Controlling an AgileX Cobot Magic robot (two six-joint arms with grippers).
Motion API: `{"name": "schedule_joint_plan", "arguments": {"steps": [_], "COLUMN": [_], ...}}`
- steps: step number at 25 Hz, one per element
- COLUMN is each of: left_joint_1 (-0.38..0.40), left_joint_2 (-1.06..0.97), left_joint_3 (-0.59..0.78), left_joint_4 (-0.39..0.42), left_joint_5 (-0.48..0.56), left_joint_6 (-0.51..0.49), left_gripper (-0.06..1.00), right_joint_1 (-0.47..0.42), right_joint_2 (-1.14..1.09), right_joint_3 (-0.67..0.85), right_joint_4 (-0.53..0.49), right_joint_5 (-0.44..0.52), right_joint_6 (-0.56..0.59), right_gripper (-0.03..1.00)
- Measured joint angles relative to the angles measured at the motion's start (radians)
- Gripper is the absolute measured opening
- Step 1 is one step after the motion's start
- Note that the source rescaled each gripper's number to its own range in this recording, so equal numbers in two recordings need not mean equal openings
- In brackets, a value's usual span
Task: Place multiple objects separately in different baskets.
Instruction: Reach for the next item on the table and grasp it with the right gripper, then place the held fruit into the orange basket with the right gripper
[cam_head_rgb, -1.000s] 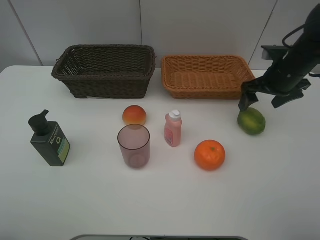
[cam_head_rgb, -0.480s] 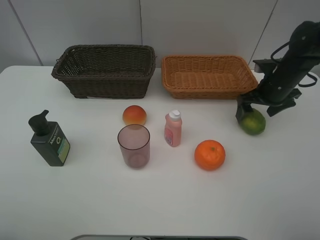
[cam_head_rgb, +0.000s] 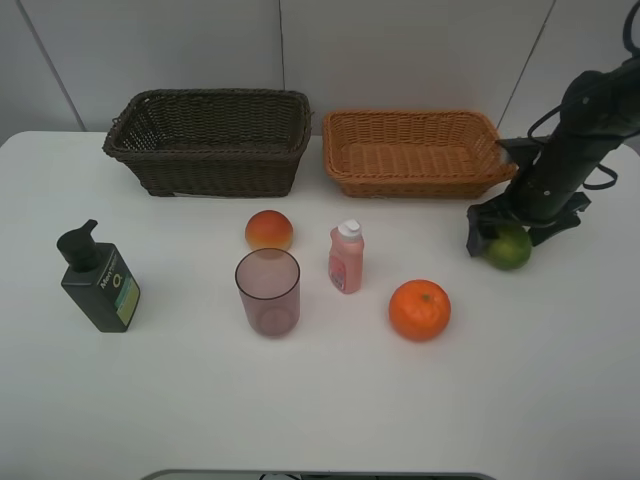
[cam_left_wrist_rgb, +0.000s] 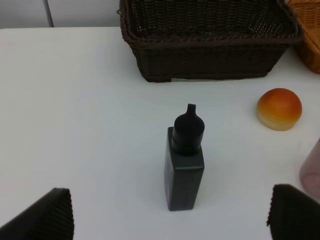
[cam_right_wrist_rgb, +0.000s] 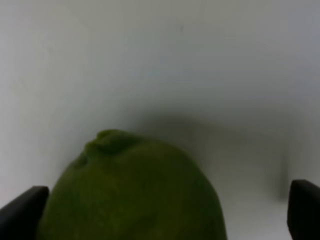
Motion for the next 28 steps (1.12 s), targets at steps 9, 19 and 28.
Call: {"name": "schedule_joint_plan", "arguments": {"steps": [9,19,28], "left_joint_1": [0.0,0.0,0.0], "left_joint_2": [0.0,0.0,0.0], "left_joint_3": [0.0,0.0,0.0], "left_joint_4": [0.0,0.0,0.0], "left_joint_5": [0.0,0.0,0.0], "left_joint_6": [0.0,0.0,0.0], "left_gripper": [0.99,0.99,0.99], "right_joint_1": [0.0,0.0,0.0], "right_joint_2": [0.019,0.019,0.019], "right_joint_3": [0.0,0.0,0.0], "right_joint_4": [0.003,0.009,0.009], "right_joint_5": [-0.013,-0.016,-0.016], "right_joint_6": [0.0,0.0,0.0], "right_gripper": [0.79,0.41,0.41]}}
